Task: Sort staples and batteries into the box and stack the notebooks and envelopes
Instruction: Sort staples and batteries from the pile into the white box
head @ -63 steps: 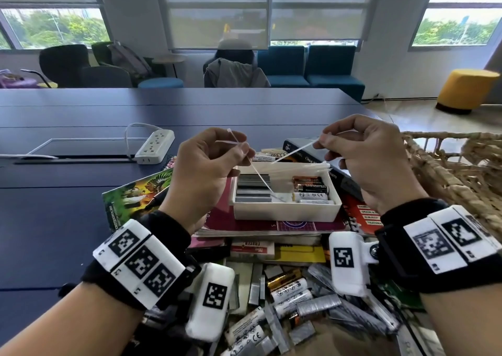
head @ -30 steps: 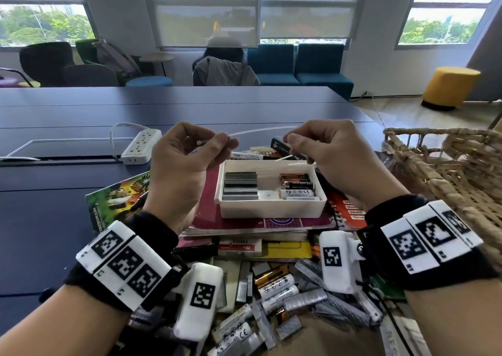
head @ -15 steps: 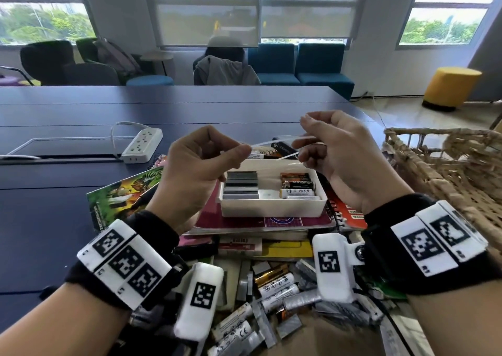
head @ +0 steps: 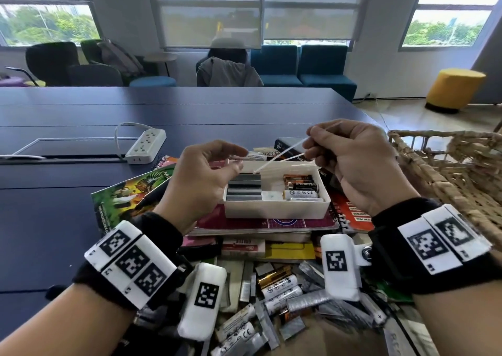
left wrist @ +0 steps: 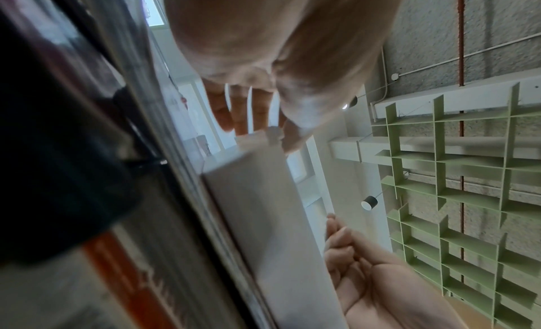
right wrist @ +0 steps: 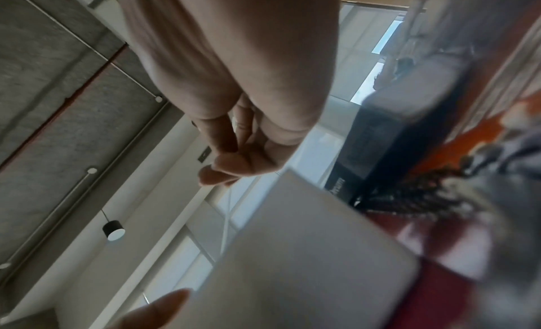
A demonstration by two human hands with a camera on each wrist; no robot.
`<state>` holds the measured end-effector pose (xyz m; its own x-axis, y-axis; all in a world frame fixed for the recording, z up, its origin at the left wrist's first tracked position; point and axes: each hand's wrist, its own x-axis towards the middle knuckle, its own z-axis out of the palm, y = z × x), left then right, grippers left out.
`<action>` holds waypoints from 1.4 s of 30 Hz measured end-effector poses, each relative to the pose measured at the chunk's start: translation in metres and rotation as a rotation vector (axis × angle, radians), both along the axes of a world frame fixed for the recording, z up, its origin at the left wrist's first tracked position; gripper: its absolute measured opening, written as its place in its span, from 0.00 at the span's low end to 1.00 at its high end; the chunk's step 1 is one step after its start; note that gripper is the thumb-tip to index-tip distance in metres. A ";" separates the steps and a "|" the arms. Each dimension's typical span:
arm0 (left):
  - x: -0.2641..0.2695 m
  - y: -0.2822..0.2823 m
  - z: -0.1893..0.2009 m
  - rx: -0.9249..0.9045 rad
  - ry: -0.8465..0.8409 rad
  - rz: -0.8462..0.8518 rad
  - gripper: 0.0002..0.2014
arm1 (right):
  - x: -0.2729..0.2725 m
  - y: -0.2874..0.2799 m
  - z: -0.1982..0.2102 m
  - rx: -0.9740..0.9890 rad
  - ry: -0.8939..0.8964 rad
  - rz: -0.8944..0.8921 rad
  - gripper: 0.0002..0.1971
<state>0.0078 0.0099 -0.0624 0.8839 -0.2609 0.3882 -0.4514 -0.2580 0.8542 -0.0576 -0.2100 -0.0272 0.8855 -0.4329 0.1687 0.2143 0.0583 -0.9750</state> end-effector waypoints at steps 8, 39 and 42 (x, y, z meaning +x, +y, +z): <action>-0.001 -0.001 -0.001 0.274 -0.098 0.023 0.10 | 0.003 0.001 -0.005 0.006 0.024 -0.013 0.04; 0.000 -0.006 -0.003 0.370 -0.164 0.012 0.12 | 0.006 0.003 -0.019 -0.545 0.077 -0.137 0.07; 0.002 -0.006 -0.004 0.353 -0.153 0.015 0.11 | 0.007 0.003 -0.019 -0.533 0.080 -0.139 0.06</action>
<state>0.0098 0.0039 -0.0667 0.8272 -0.3900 0.4045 -0.5610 -0.5315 0.6346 -0.0505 -0.2073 -0.0463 0.8451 -0.4199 0.3308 0.1085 -0.4712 -0.8753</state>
